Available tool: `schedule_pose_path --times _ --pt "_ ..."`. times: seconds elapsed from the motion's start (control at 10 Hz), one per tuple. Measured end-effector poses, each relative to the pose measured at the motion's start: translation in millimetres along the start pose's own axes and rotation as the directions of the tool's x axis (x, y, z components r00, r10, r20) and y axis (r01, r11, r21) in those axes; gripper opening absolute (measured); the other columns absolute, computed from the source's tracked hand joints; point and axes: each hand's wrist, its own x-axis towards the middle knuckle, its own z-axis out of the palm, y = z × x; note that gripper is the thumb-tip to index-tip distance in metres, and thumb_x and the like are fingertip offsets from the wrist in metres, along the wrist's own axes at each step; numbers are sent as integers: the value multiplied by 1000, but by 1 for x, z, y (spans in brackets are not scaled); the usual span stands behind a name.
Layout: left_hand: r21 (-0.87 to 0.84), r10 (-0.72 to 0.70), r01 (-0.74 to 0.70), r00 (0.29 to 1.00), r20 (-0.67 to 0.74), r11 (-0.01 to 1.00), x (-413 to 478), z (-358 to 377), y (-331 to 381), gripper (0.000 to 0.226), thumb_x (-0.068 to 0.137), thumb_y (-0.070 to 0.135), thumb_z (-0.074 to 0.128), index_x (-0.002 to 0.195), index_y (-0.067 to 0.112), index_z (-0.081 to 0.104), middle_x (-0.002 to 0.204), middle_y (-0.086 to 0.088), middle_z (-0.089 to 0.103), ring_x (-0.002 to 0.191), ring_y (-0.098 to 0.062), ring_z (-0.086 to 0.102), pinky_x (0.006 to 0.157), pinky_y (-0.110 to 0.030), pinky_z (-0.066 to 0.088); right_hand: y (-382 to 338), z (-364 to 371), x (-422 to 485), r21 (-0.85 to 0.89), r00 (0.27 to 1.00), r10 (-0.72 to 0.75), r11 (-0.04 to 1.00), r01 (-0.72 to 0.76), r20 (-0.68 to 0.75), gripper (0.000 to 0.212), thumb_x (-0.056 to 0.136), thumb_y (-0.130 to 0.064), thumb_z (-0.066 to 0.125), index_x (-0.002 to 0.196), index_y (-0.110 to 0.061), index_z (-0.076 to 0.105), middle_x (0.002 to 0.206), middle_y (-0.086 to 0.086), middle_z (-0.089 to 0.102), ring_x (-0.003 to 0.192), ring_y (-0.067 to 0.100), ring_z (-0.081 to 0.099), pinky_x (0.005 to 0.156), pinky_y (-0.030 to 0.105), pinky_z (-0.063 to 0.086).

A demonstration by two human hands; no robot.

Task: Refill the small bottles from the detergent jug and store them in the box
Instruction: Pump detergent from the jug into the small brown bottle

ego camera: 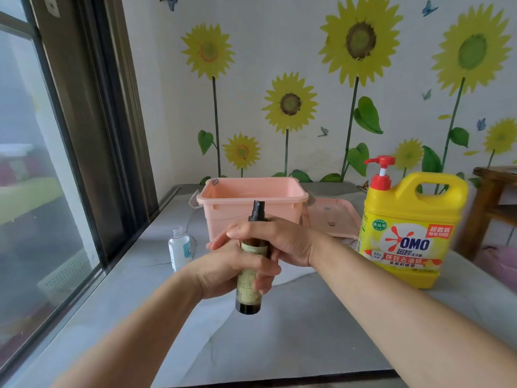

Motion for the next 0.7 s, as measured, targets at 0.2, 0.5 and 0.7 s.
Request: schedule_pose_path --times 0.2,0.5,0.7 --pt "376 55 62 955 -291 924 1 6 19 16 72 -5 67 70 7 57 58 -7 54 49 -18 51 50 -28 46 4 25 0 -30 884 -88 996 84 -460 37 82 -35 55 102 -18 81 106 -2 76 108 14 66 99 39 52" --pt "828 458 249 735 -500 503 28 7 7 21 92 3 54 111 -2 62 99 -18 68 95 -35 65 79 -36 51 1 35 26 388 519 294 918 80 -803 16 80 -30 68 75 -15 72 71 0 73 80 20 70 67 30 53" --pt "527 108 153 896 -430 836 13 0 32 35 81 9 76 112 12 60 83 -1 62 77 -20 64 66 -32 54 -10 12 18 481 703 301 874 67 -645 29 82 -37 64 85 -11 75 89 1 75 89 24 70 73 32 50"
